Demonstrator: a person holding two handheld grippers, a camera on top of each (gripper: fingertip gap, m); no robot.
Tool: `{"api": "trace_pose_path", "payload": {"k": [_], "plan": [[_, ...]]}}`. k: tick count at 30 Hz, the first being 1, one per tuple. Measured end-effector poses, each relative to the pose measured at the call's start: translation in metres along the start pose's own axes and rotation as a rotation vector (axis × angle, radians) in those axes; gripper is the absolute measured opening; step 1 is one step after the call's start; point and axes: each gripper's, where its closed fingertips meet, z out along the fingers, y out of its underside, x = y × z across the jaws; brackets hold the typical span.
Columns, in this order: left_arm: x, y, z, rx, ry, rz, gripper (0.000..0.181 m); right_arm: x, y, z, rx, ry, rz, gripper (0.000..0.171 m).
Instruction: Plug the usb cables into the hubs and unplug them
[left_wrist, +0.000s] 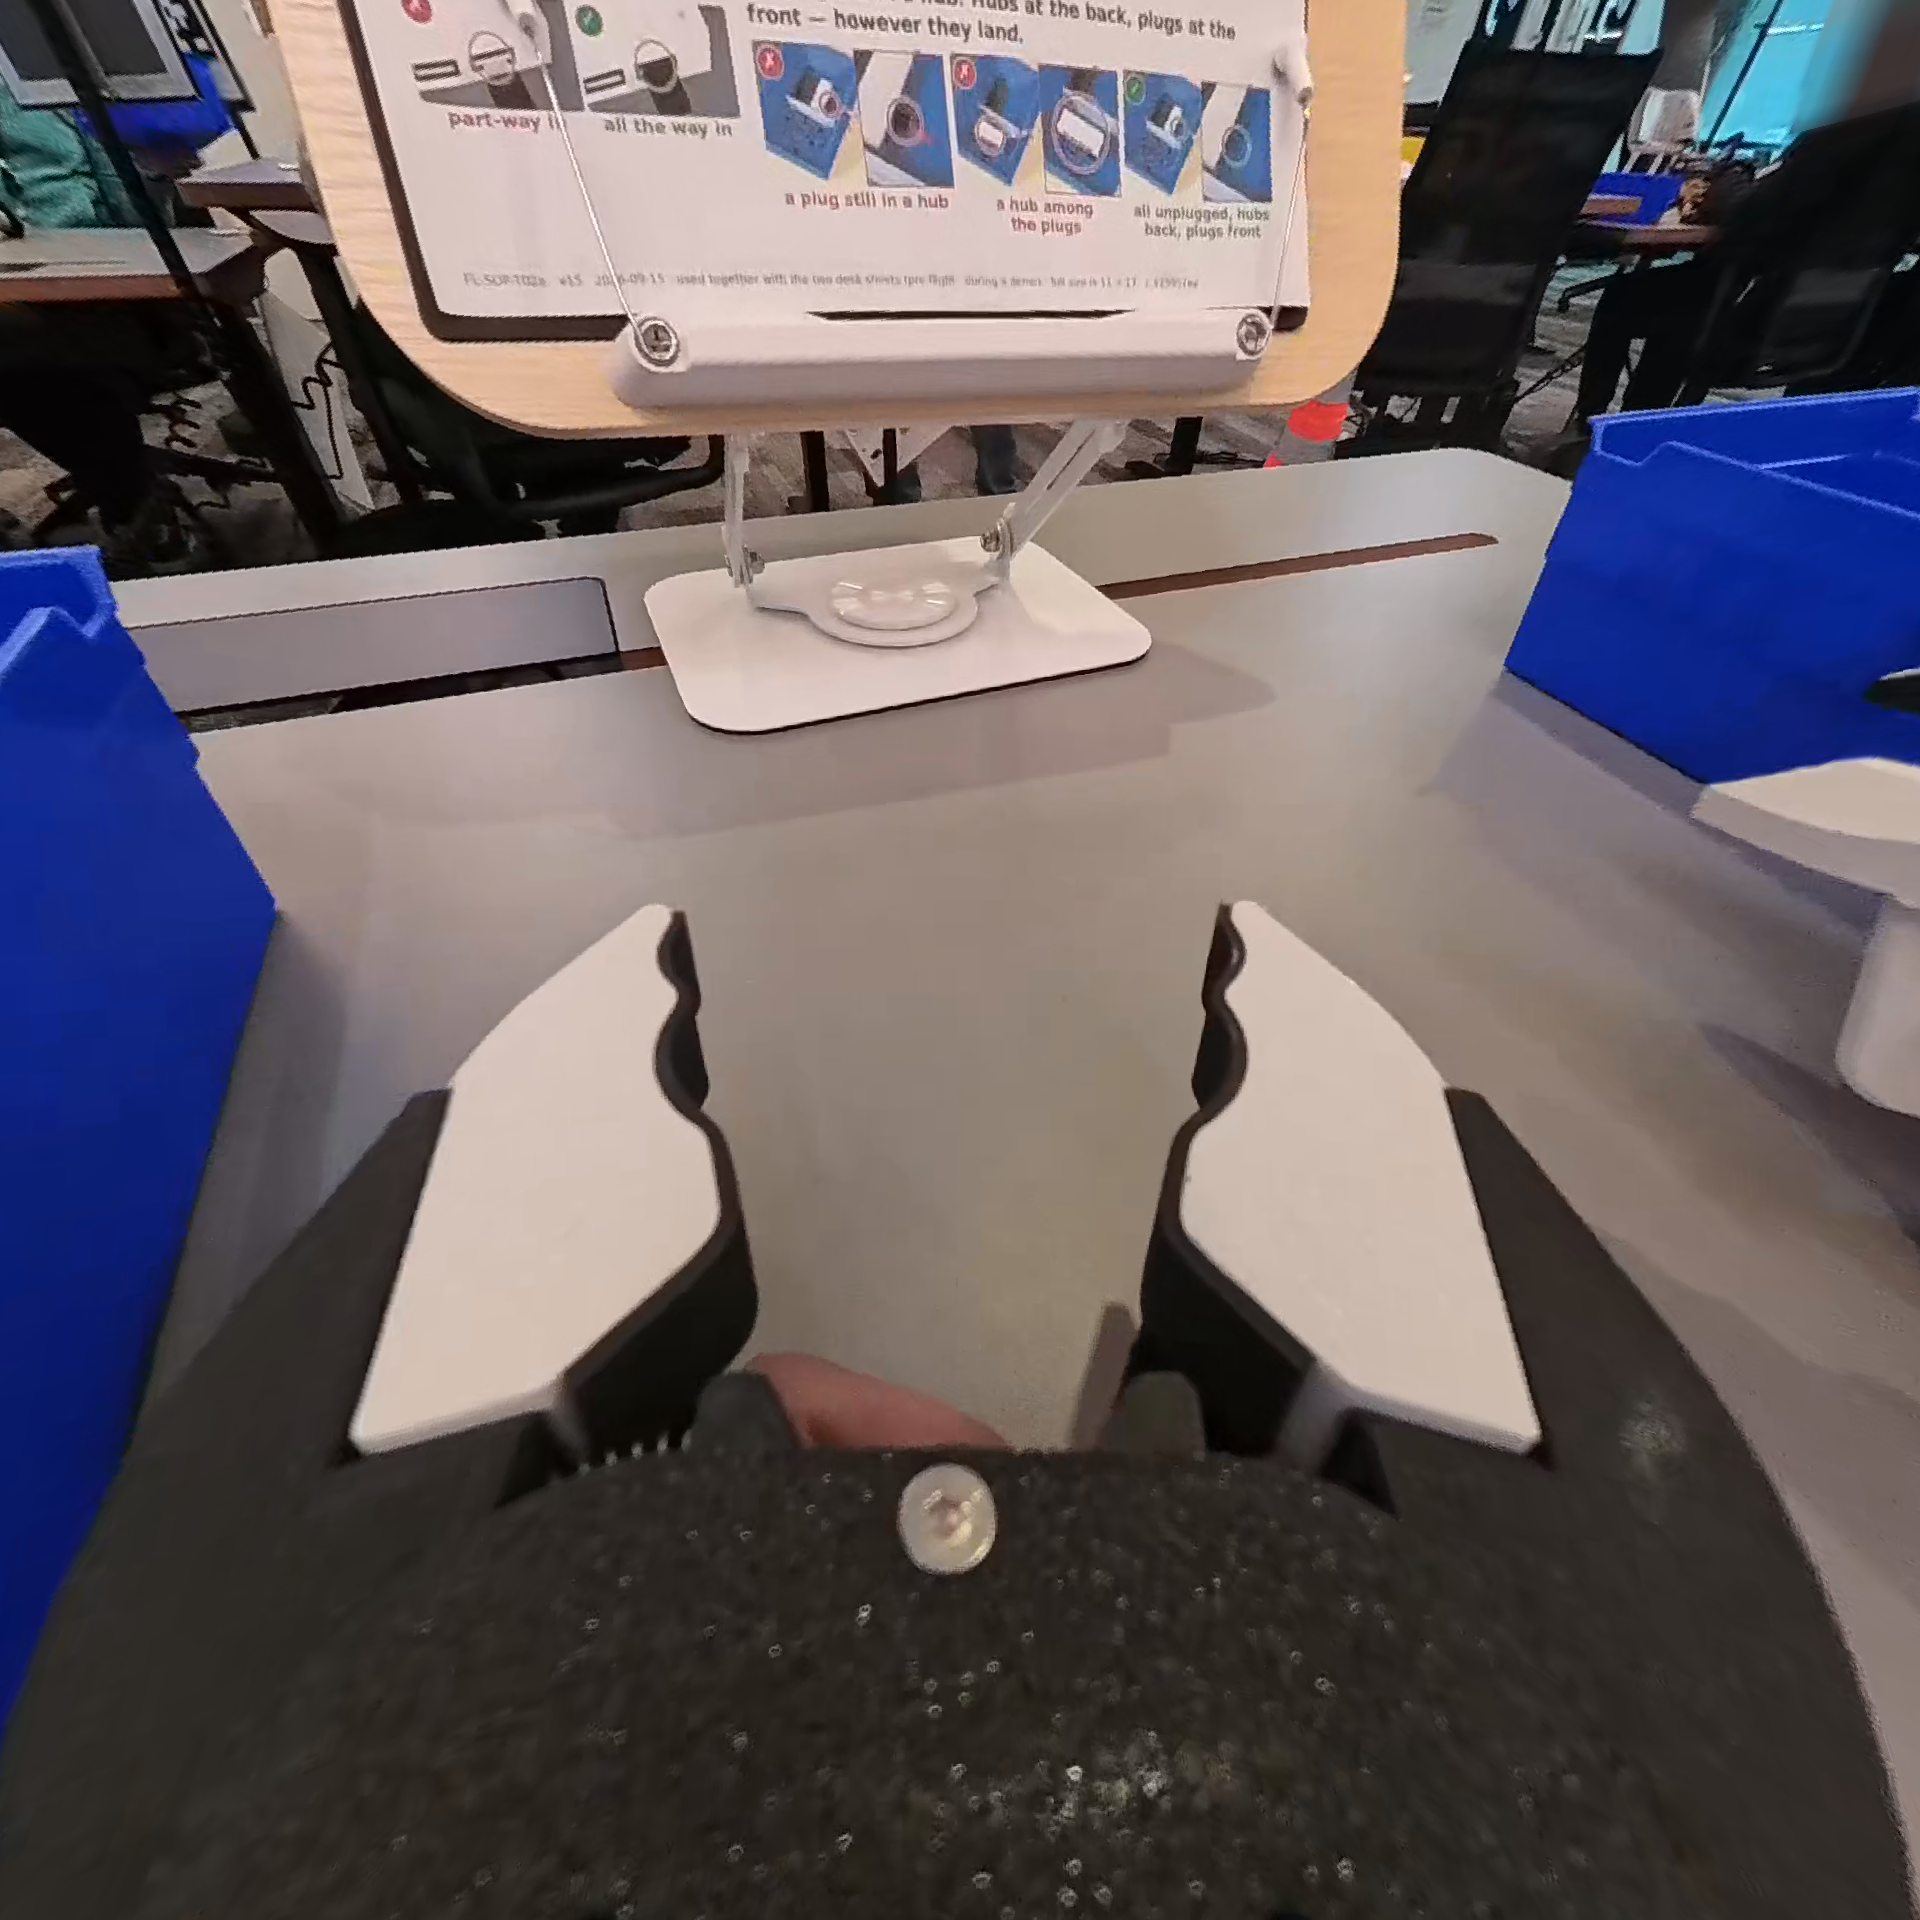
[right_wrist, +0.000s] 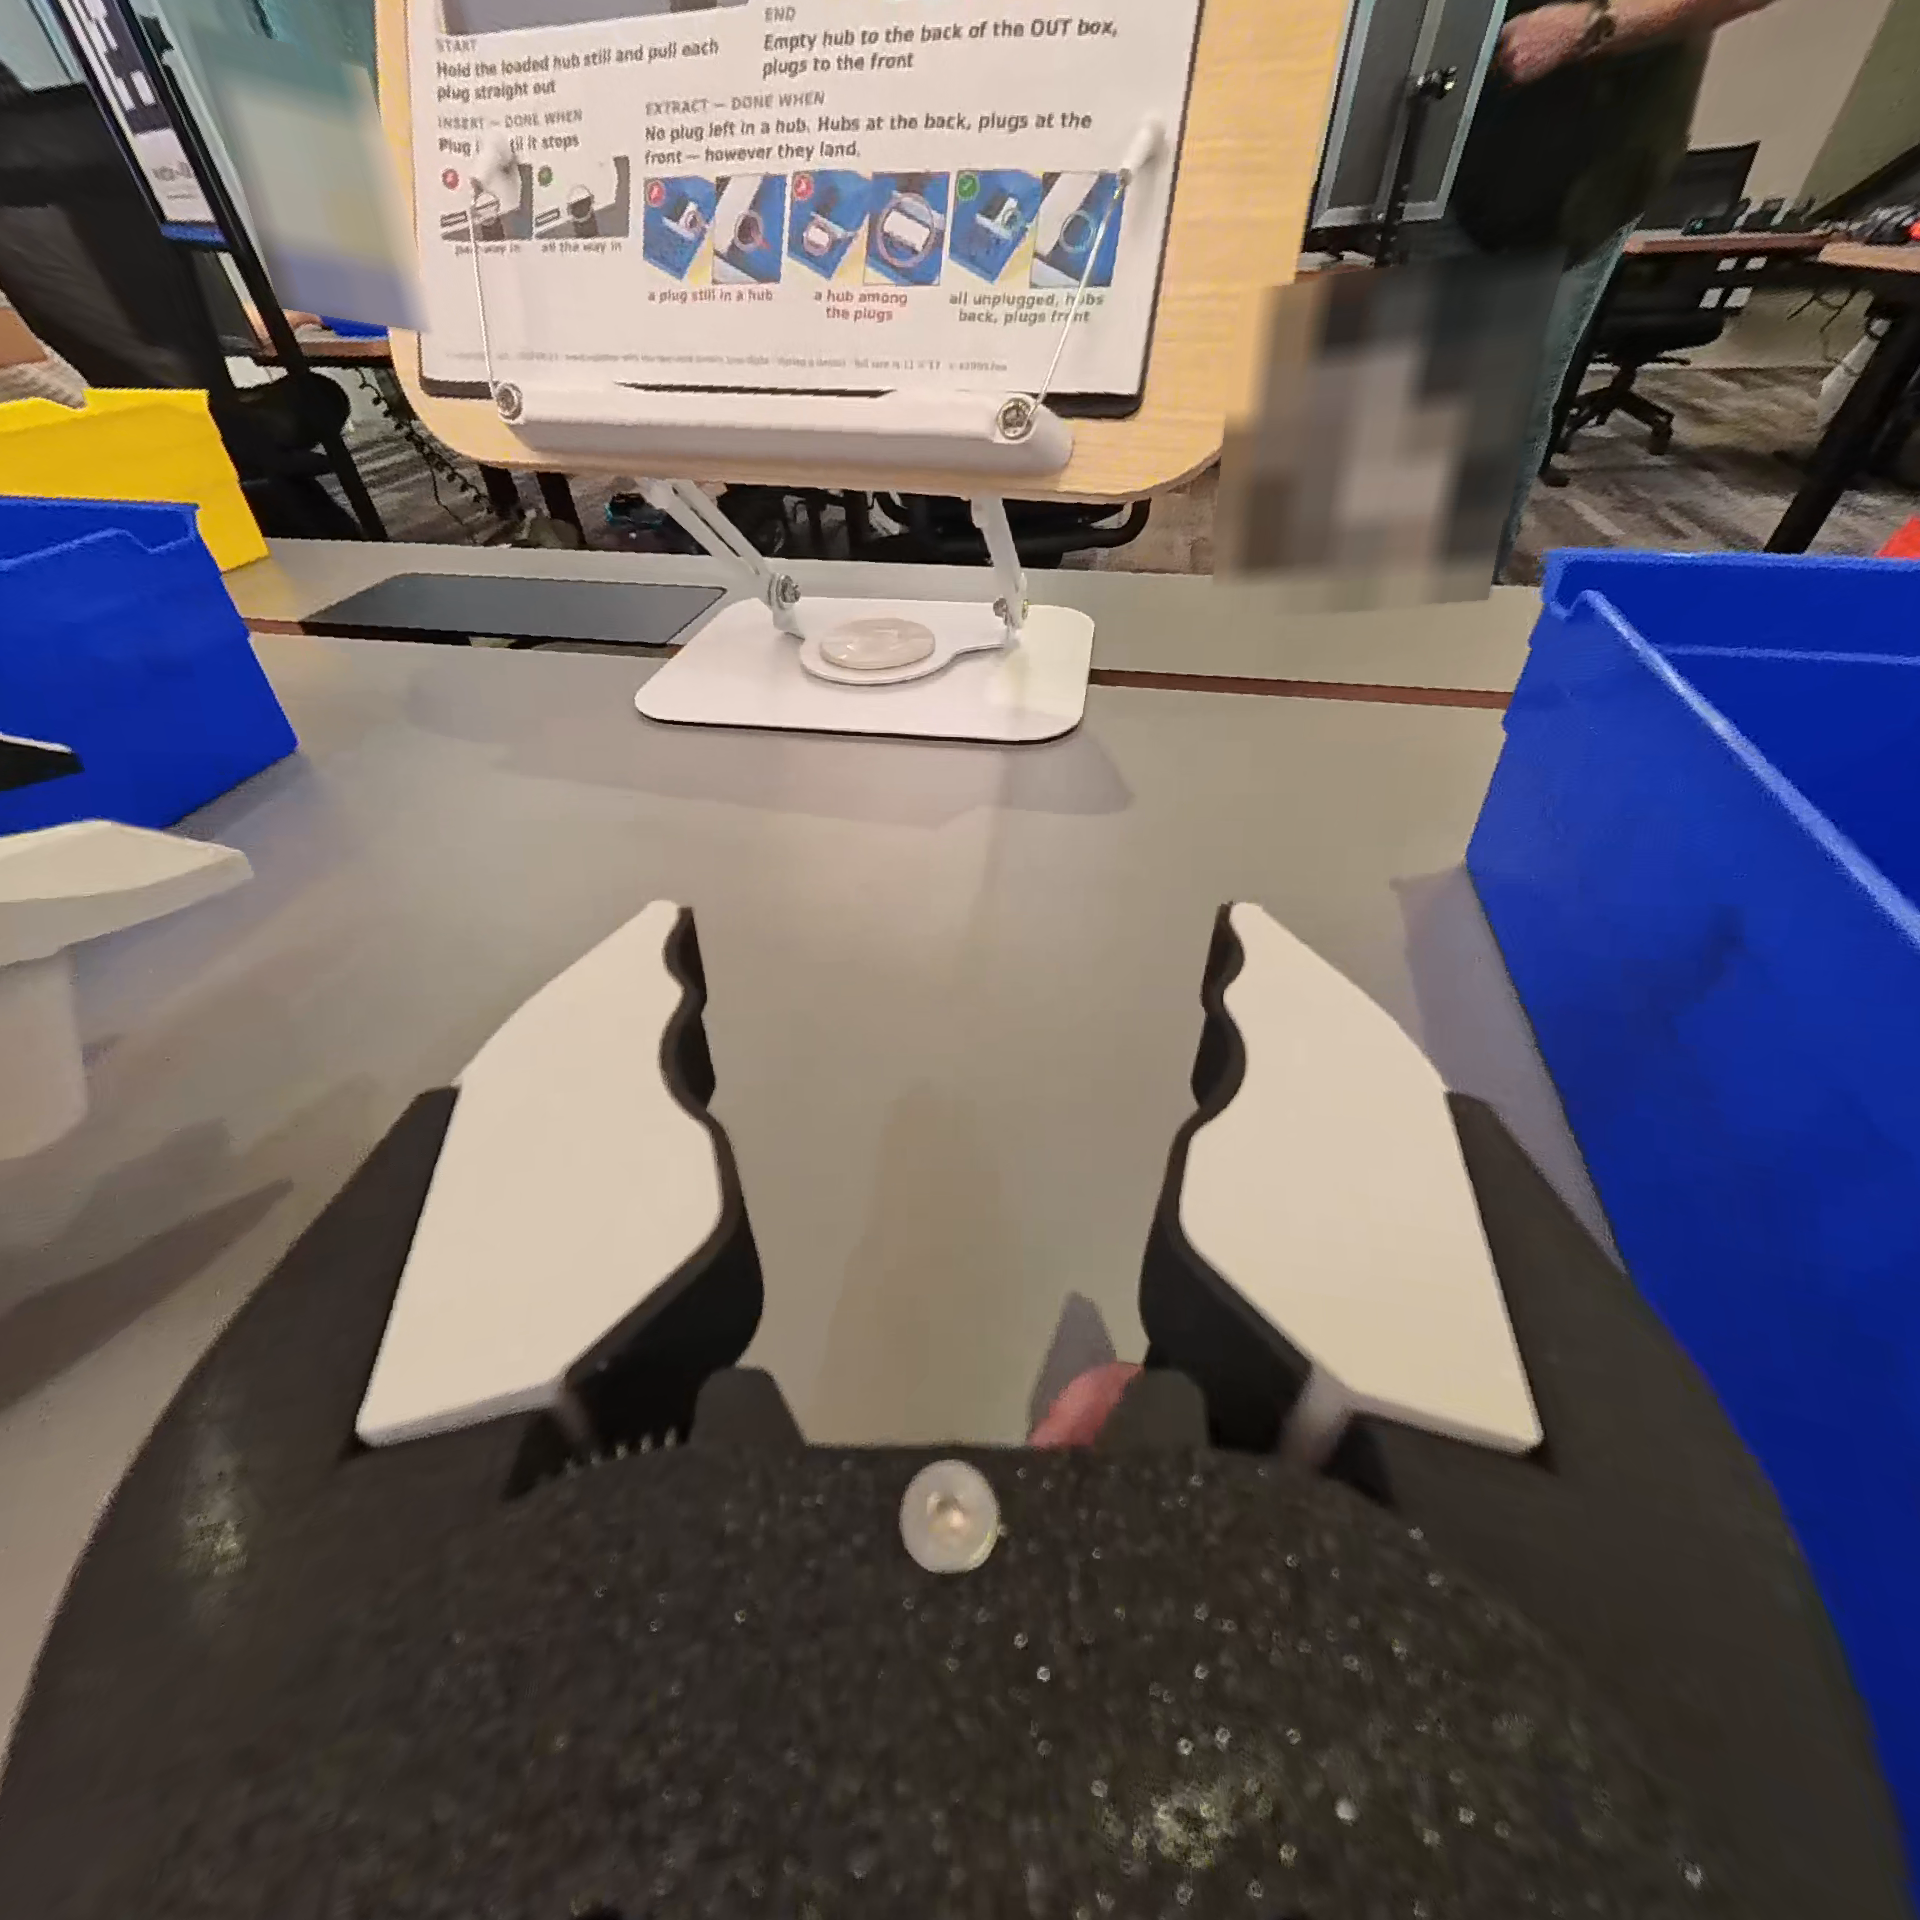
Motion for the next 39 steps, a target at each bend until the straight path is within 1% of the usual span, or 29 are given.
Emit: {"api": "trace_pose_path", "payload": {"k": [2, 4, 5, 7, 8, 10, 12, 13, 14, 16, 18, 19, 21, 22, 24, 26, 29, 32, 34, 35, 36, 39], "plan": [[0.007, 0.003, -0.001, -0.025, 0.042, -0.014, 0.090, -0.003, 0.001, 0.001, -0.007, -0.011, -0.015, 0.089], [0.029, -0.001, -0.016, -0.043, 0.158, -0.047, 0.087, -0.003, 0.000, 0.000, -0.001, -0.018, -0.014, 0.088], [0.039, -0.011, -0.030, -0.035, 0.207, -0.036, 0.086, -0.003, 0.000, 0.000, 0.003, -0.021, -0.009, 0.088], [0.043, -0.041, -0.064, -0.019, 0.264, 0.069, 0.084, -0.003, -0.001, -0.001, 0.006, -0.029, 0.004, 0.087], [0.035, -0.055, -0.079, -0.035, 0.281, 0.135, 0.084, -0.003, 0.000, -0.001, 0.004, -0.033, 0.008, 0.086], [-0.010, -0.081, -0.101, -0.069, 0.235, 0.237, 0.076, -0.004, 0.001, 0.000, -0.006, -0.045, 0.010, 0.086], [-0.067, -0.086, -0.108, -0.229, 0.202, 0.265, 0.078, -0.007, 0.002, 0.000, -0.011, -0.056, 0.010, 0.087], [-0.097, -0.085, -0.106, -0.303, 0.163, 0.260, 0.079, -0.008, 0.002, -0.001, -0.011, -0.060, 0.008, 0.087], [-0.122, -0.080, -0.101, -0.379, 0.157, 0.230, 0.075, -0.010, 0.002, -0.001, -0.014, -0.064, 0.004, 0.087], [-0.170, -0.070, -0.078, -0.490, 0.072, 0.083, 0.066, -0.012, 0.003, 0.000, -0.023, -0.070, -0.002, 0.087], [-0.201, -0.050, -0.050, -0.575, 0.017, -0.110, 0.056, -0.013, 0.004, 0.001, -0.031, -0.072, -0.009, 0.086], [-0.217, -0.036, -0.036, -0.629, -0.030, -0.202, 0.058, -0.013, 0.004, 0.001, -0.031, -0.072, -0.011, 0.086], [-0.230, -0.008, -0.009, -0.702, -0.059, -0.393, 0.060, -0.013, 0.004, 0.001, -0.028, -0.072, -0.012, 0.085], [-0.236, 0.004, 0.000, -0.736, -0.091, -0.457, 0.063, -0.013, 0.003, 0.001, -0.027, -0.073, -0.013, 0.084], [-0.252, 0.022, 0.013, -0.785, -0.177, -0.490, 0.064, -0.014, 0.004, 0.001, -0.027, -0.075, -0.017, 0.084], [-0.270, 0.033, 0.016, -0.824, -0.277, -0.474, 0.060, -0.015, 0.003, 0.000, -0.025, -0.075, -0.022, 0.083], [-0.272, 0.048, 0.018, -0.885, -0.297, -0.544, 0.056, -0.016, 0.002, -0.001, -0.015, -0.079, -0.033, 0.082], [-0.273, 0.057, 0.018, -0.940, -0.335, -0.524, 0.053, -0.018, 0.002, -0.002, -0.010, -0.084, -0.049, 0.083], [-0.276, 0.063, 0.020, -0.965, -0.360, -0.494, 0.047, -0.020, 0.001, -0.002, -0.008, -0.085, -0.059, 0.082], [-0.271, 0.062, 0.026, -0.946, -0.324, -0.501, 0.029, -0.020, 0.001, -0.002, -0.008, -0.087, -0.061, 0.082], [-0.270, 0.061, 0.029, -0.928, -0.318, -0.518, 0.021, -0.021, 0.002, -0.002, -0.008, -0.089, -0.061, 0.082], [-0.275, 0.067, 0.027, -0.962, -0.359, -0.457, 0.018, -0.020, 0.001, -0.003, -0.005, -0.090, -0.055, 0.082]]}}
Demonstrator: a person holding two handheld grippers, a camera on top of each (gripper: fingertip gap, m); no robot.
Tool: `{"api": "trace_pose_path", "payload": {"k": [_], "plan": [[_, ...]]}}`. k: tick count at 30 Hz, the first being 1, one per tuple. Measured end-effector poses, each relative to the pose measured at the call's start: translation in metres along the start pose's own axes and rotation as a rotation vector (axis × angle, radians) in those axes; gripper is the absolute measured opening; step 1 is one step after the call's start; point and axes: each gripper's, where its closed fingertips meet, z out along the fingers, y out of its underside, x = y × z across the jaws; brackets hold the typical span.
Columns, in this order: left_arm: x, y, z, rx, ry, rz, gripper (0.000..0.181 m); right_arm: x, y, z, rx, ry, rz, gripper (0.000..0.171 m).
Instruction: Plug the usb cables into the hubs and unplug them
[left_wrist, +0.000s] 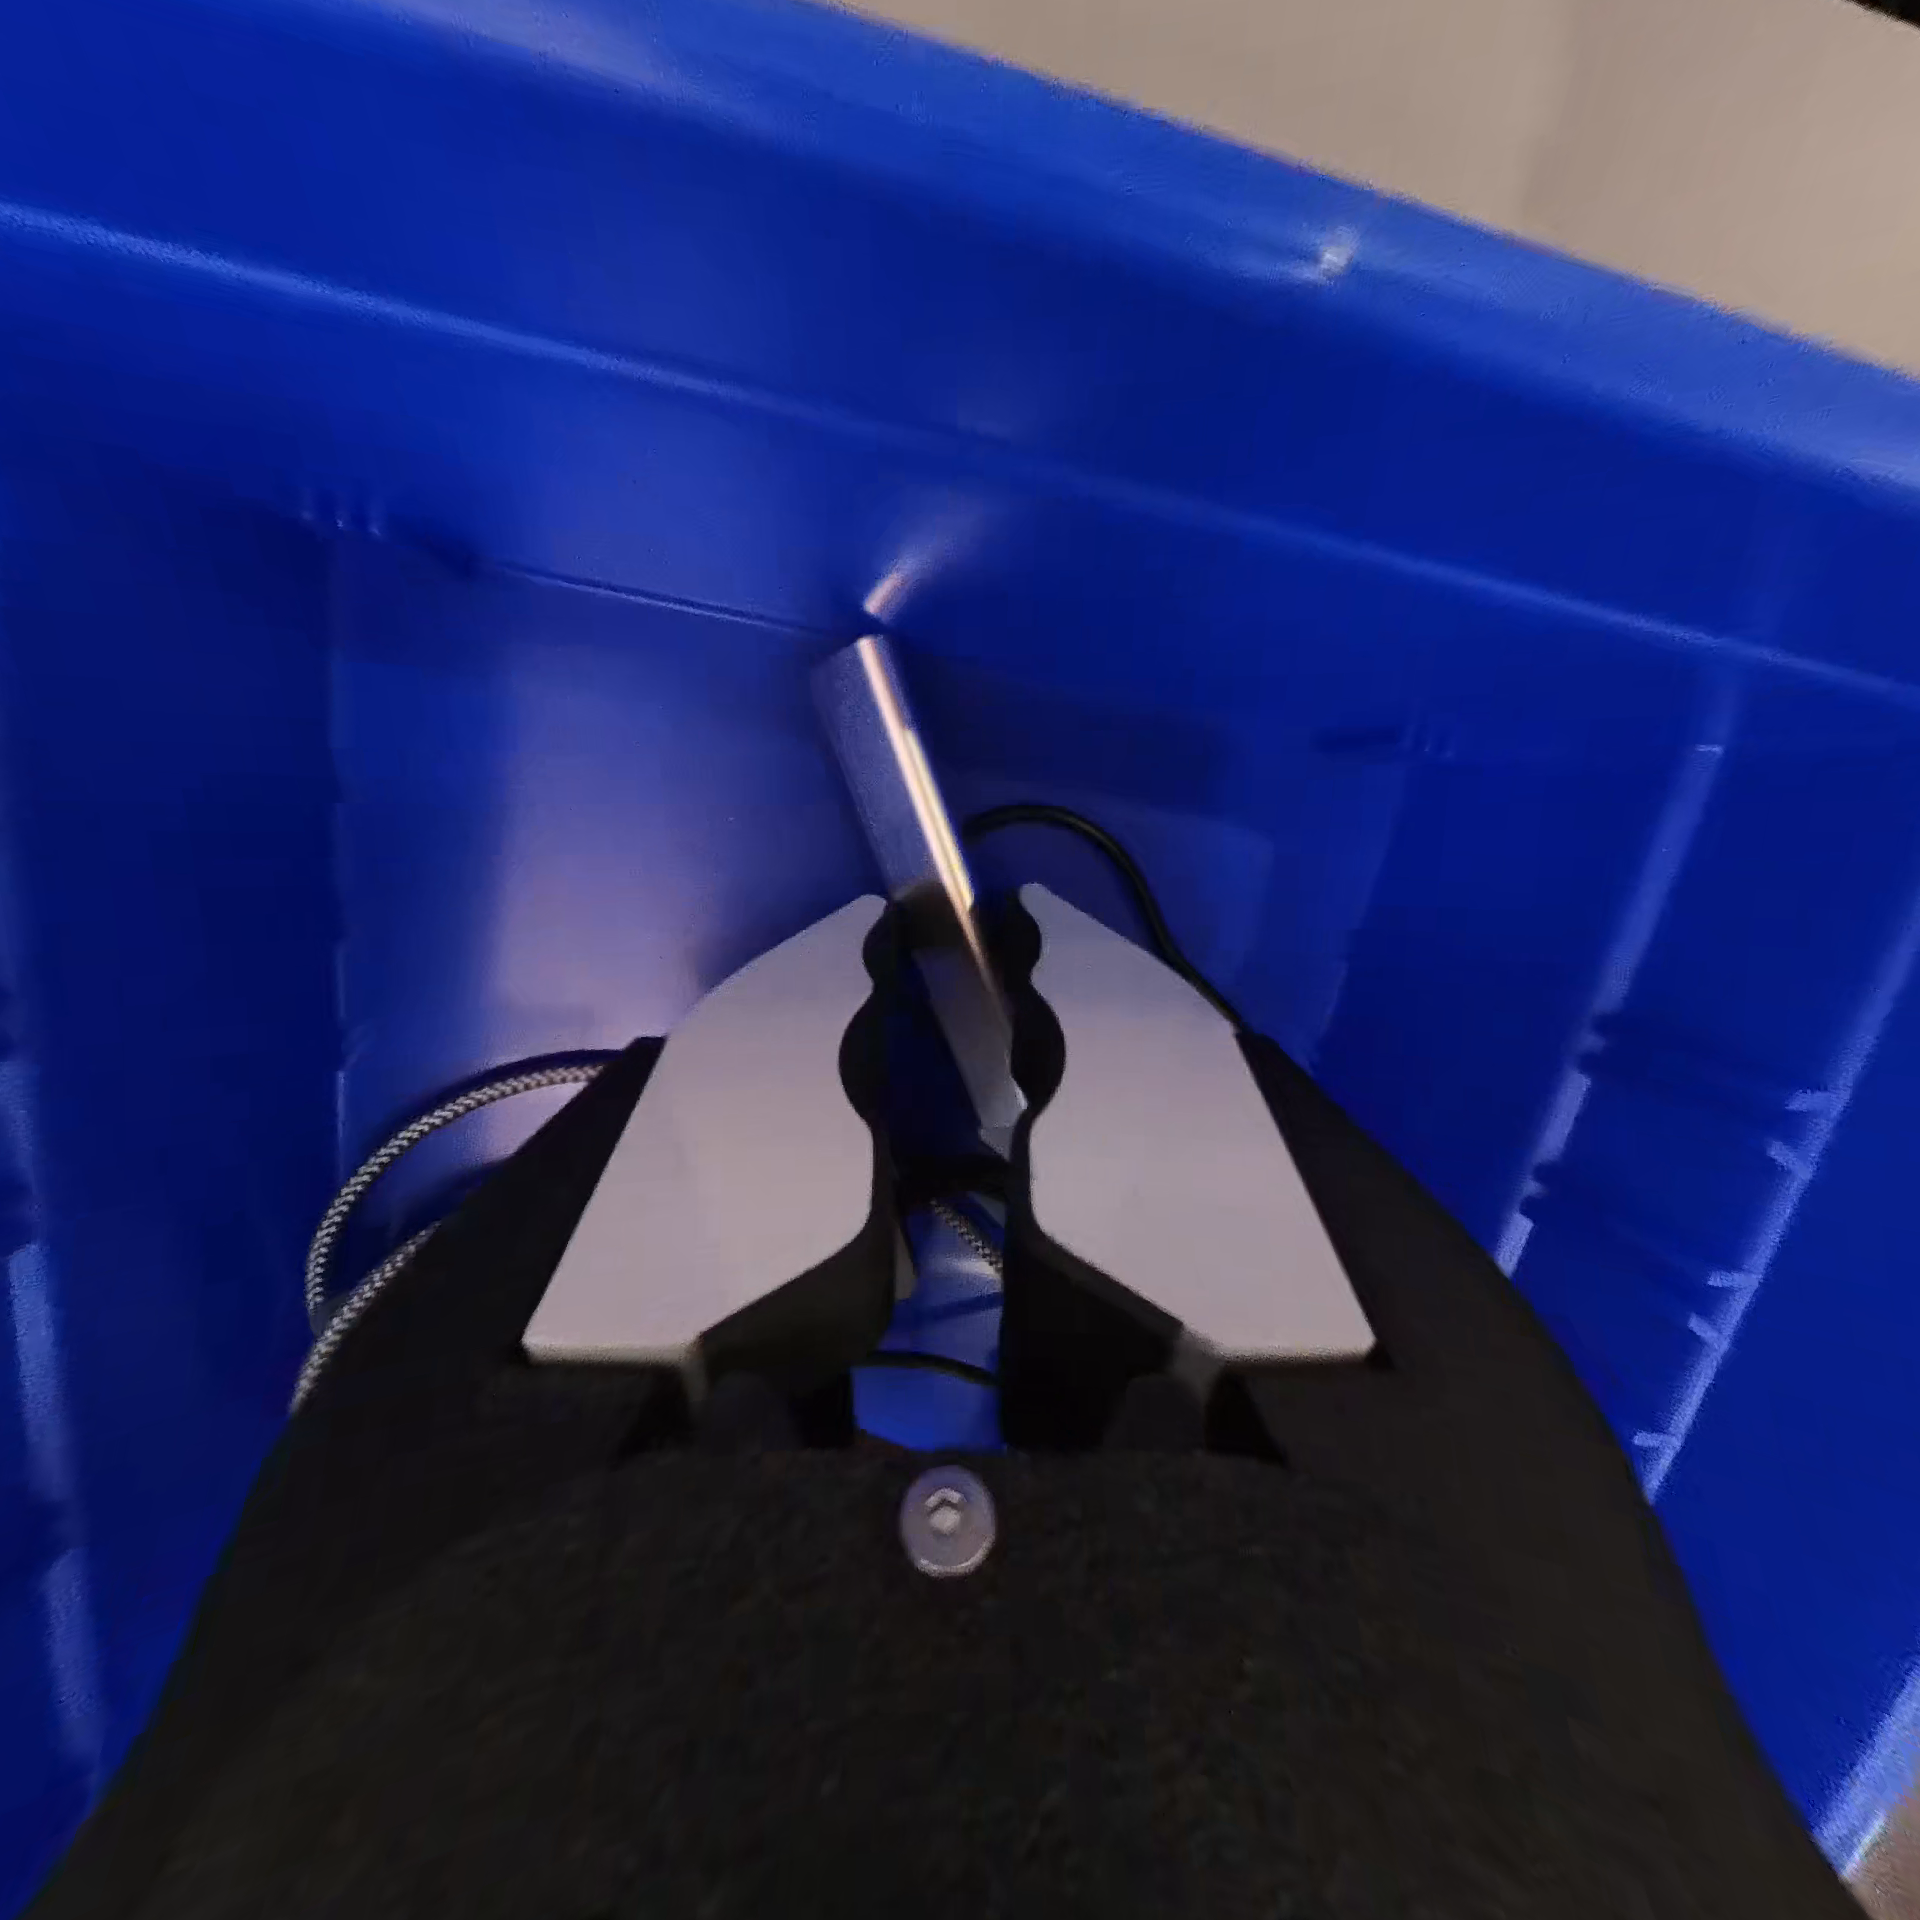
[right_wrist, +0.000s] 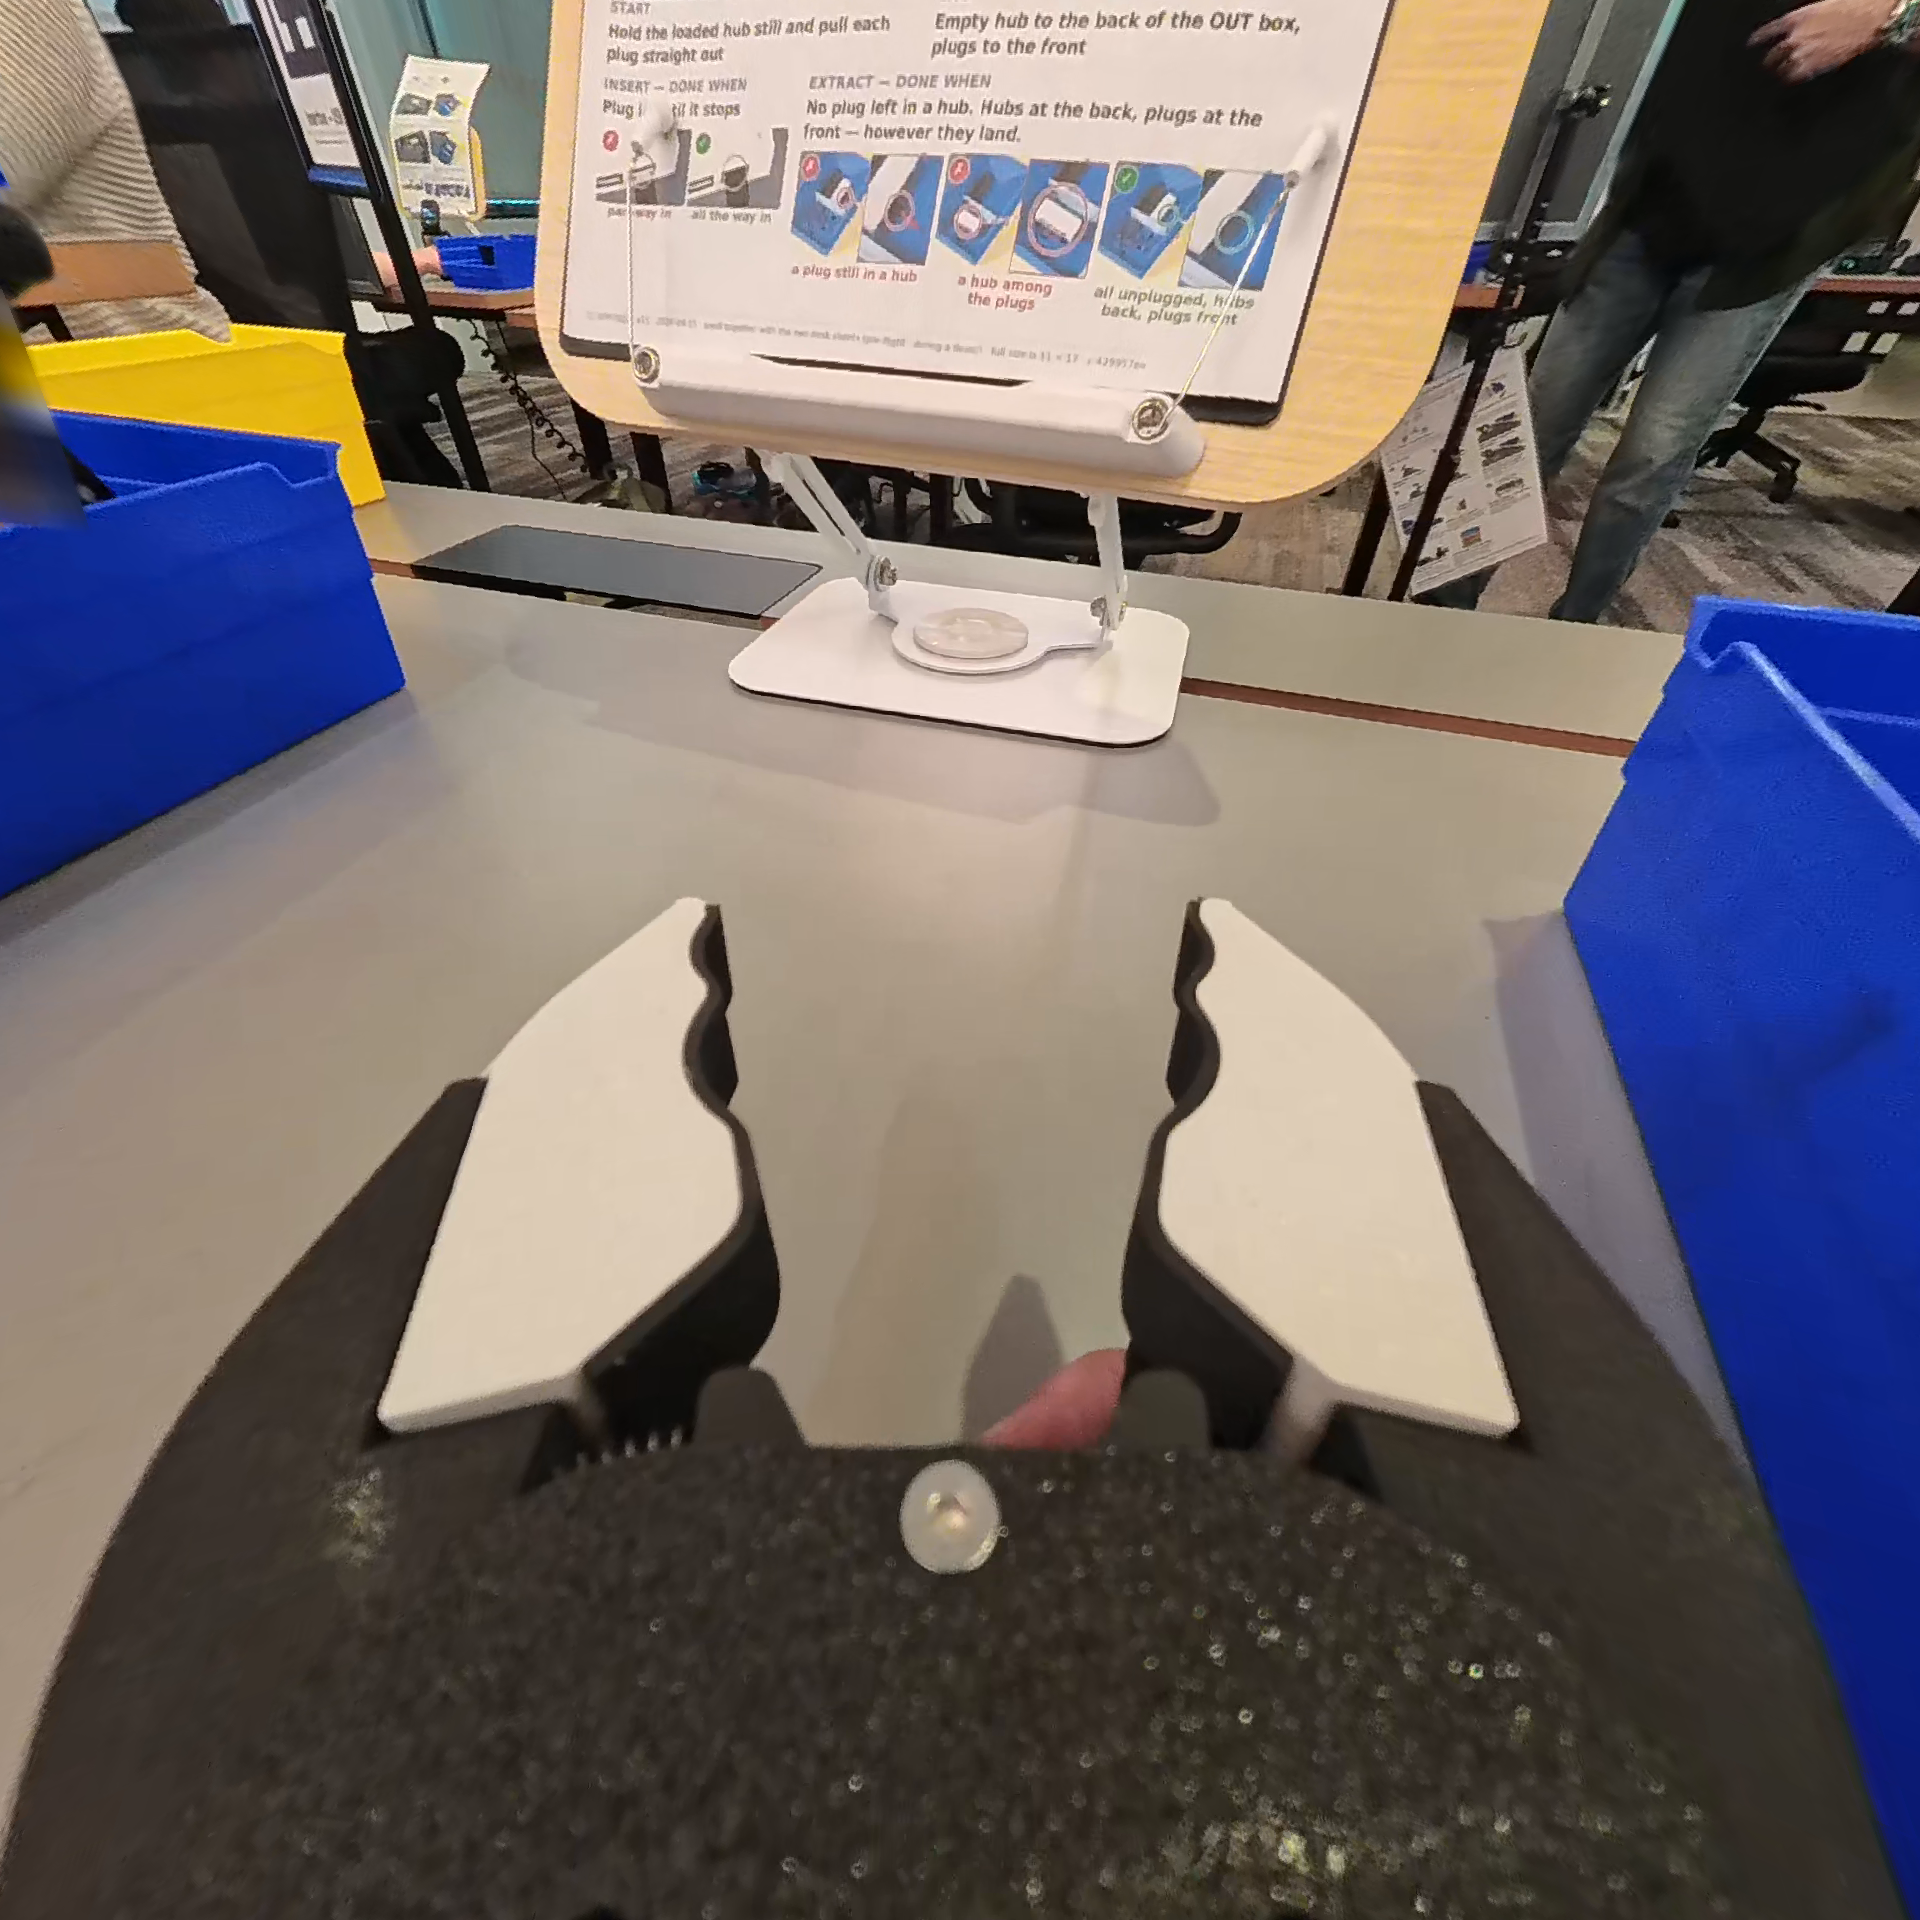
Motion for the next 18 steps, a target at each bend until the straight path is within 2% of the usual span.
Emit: {"api": "trace_pose_path", "payload": {"k": [4, 7, 14, 18], "plan": [[0.001, 0.001, -0.007, 0.009, 0.046, 0.011, 0.015, 0.000, 0.000, 0.000, -0.001, -0.007, 0.010, 0.081], [0.005, -0.006, -0.031, 0.069, 0.089, 0.068, 0.014, -0.001, 0.000, 0.000, -0.001, -0.011, 0.010, 0.081], [0.024, -0.014, -0.144, 0.362, 0.235, 0.278, 0.013, -0.002, -0.001, -0.001, 0.005, -0.017, 0.011, 0.079], [0.043, 0.005, -0.206, 0.534, 0.266, 0.443, 0.011, -0.003, -0.004, -0.002, 0.025, -0.029, 0.019, 0.078]]}}
